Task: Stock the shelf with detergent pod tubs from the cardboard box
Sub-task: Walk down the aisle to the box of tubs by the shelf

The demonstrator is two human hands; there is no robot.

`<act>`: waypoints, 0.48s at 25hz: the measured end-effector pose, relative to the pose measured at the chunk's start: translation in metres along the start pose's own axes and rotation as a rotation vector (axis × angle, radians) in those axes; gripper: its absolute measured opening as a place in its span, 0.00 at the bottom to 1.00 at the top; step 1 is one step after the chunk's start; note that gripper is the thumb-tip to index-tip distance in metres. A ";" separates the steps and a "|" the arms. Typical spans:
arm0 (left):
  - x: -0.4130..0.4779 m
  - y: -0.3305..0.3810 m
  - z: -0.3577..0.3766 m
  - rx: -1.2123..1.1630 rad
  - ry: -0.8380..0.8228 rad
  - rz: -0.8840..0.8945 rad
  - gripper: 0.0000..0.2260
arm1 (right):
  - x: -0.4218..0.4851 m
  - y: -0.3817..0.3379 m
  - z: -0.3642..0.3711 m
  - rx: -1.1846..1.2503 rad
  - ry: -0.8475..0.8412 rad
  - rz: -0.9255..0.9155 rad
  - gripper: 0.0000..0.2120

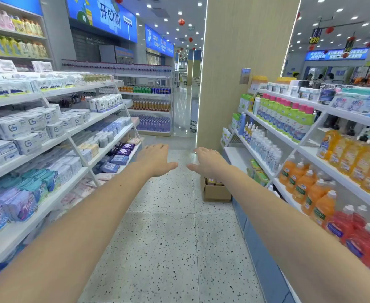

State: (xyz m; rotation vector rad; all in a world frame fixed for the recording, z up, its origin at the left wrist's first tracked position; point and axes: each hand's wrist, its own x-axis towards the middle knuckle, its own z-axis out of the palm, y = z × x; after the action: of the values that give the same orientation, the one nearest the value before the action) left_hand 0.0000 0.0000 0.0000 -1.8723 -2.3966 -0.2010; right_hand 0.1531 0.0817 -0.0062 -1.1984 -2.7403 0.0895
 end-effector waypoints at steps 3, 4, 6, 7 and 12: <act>0.070 -0.033 0.008 -0.005 0.016 0.018 0.30 | 0.079 0.005 0.010 0.016 0.000 0.003 0.31; 0.092 -0.044 0.009 -0.012 0.009 0.023 0.30 | 0.105 0.008 0.011 0.023 -0.014 0.007 0.31; 0.139 -0.064 0.013 0.003 0.010 0.042 0.29 | 0.161 0.013 0.015 0.021 -0.018 0.023 0.31; 0.167 -0.077 0.016 0.007 0.021 0.051 0.29 | 0.192 0.017 0.018 0.030 -0.007 0.033 0.31; 0.280 -0.119 0.034 0.011 -0.027 0.042 0.30 | 0.312 0.042 0.033 0.051 -0.027 0.058 0.31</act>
State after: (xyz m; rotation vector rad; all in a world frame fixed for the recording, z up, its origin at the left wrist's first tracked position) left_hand -0.1830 0.2455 0.0038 -1.9311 -2.3681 -0.1596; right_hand -0.0305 0.3393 -0.0080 -1.2721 -2.7093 0.1824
